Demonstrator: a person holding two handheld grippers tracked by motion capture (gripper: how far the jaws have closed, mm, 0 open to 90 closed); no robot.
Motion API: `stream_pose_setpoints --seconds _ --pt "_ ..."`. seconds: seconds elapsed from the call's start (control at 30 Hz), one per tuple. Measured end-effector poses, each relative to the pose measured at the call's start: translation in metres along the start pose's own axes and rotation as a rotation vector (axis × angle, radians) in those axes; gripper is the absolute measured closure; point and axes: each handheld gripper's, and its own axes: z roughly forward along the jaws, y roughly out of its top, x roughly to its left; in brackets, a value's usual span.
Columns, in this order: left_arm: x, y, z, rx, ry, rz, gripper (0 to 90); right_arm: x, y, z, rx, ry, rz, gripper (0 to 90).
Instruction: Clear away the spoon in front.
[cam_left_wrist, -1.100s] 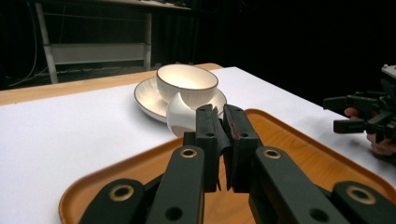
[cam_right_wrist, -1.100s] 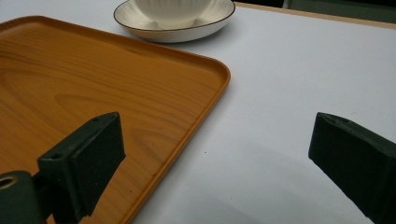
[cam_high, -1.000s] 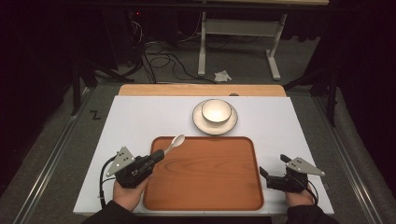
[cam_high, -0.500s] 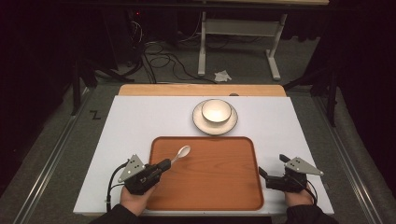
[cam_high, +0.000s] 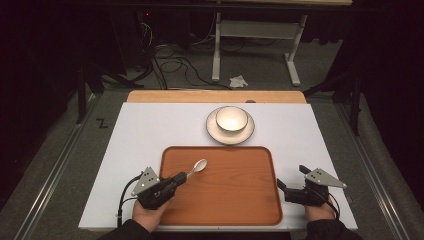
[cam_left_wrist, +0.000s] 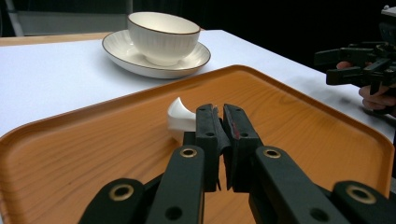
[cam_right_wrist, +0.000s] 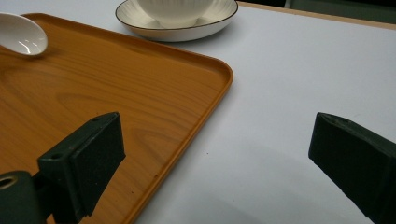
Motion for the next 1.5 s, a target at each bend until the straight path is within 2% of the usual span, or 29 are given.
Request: stream_pose_setpoints --seconds 0.37,0.57,0.7,0.8,0.93,1.33,1.5 --pt "0.0006 -0.0016 -0.0003 0.019 0.002 -0.018 85.4 0.0002 0.0004 0.0001 -0.001 0.002 -0.003 4.1" --pt "-0.0019 -0.0053 -0.0031 0.063 0.005 -0.025 84.9 -0.0005 0.0003 -0.0007 -0.003 0.002 0.002 4.1" --pt "-0.0021 -0.0054 -0.0032 0.068 0.005 -0.028 84.6 0.0003 0.0005 -0.0004 -0.001 0.003 0.005 4.1" --pt "-0.0026 -0.0046 -0.0041 0.068 0.006 -0.032 71.7 0.0002 0.0007 -0.0001 -0.002 0.004 0.001 4.1" --pt "-0.0022 -0.0029 -0.0059 0.058 0.014 -0.028 63.7 0.0001 0.0005 0.0007 0.003 0.003 0.006 4.1" --pt "0.0001 -0.0026 -0.0052 0.070 0.052 -0.029 56.5 -0.0004 0.0007 -0.0004 -0.005 0.005 -0.001 4.1" --pt "0.0013 -0.0034 -0.0027 0.117 0.082 -0.018 57.4 -0.0006 0.0009 -0.0007 -0.007 0.006 0.001 4.1"
